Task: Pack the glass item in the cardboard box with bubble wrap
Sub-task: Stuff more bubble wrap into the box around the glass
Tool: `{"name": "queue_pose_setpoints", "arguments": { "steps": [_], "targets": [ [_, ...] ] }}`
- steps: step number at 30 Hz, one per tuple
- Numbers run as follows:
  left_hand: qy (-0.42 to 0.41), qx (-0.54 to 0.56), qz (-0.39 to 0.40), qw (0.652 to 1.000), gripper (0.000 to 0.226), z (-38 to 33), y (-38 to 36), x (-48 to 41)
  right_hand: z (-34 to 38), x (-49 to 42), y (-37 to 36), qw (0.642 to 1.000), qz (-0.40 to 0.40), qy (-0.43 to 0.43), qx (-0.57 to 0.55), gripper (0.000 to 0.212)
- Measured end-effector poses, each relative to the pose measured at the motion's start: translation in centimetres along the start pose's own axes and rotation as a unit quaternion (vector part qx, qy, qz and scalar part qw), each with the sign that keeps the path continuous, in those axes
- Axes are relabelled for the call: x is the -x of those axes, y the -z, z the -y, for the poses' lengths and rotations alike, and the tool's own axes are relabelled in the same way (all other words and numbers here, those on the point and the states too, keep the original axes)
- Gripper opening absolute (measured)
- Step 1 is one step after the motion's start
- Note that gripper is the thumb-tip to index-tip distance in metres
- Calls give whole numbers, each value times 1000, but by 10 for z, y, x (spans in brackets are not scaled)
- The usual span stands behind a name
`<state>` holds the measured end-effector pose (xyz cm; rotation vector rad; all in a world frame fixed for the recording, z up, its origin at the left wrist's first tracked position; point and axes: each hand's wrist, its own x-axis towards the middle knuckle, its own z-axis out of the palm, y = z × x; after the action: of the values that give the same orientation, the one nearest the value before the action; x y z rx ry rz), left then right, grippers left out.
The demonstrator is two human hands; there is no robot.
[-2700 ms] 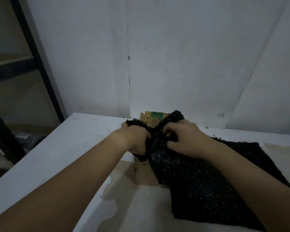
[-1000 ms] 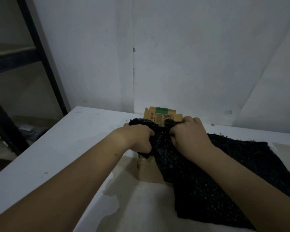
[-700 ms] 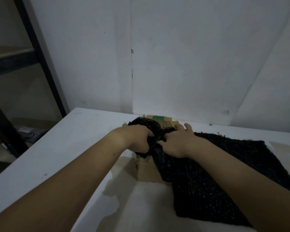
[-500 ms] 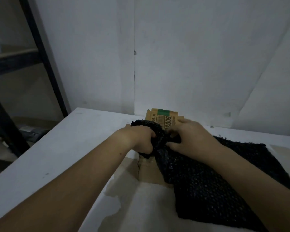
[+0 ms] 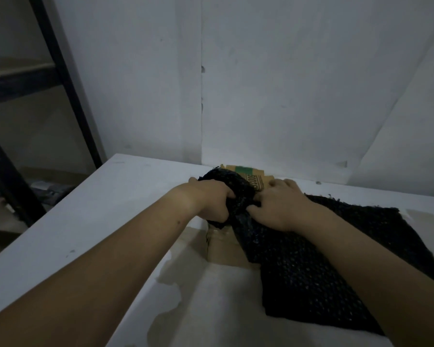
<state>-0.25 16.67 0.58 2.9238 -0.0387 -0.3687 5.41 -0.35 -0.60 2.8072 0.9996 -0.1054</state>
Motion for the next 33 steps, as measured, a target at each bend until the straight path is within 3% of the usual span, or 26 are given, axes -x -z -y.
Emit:
{"name": "queue_pose_setpoints", "arguments": {
  "steps": [3,5,10,12,17,21,26,29,31,33],
  "targets": [
    [7,-3,-2,1000,45,1,0,0,9,-8,2,998,64,-1,29,61],
    [8,-6,0,1000,49,0,-1,1,4,-4,4,996,86,14,-14,59],
    [20,-8,10,1000,55,-2,2,3,-24,31,35,972,-4,91,-217,36],
    [19,-12,13,1000,62,-3,2,4,-26,50,40,959,18,119,-258,25],
    [8,-7,5,1000,60,-2,2,4,-16,70,24,985,-6,136,-107,44],
    [4,-7,9,1000,52,-4,3,5,3,58,16,992,47,113,-7,45],
    [11,-5,1,1000,55,-3,2,5,0,57,20,988,39,148,-19,34],
    [11,-10,-2,1000,58,-3,2,5,-13,63,21,984,-58,158,-57,47],
    [10,-5,3,1000,58,-3,2,5,-12,65,17,988,-36,141,-57,50],
    [8,-8,5,1000,58,-3,3,4,-3,60,9,991,8,127,-26,40]
  ]
}}
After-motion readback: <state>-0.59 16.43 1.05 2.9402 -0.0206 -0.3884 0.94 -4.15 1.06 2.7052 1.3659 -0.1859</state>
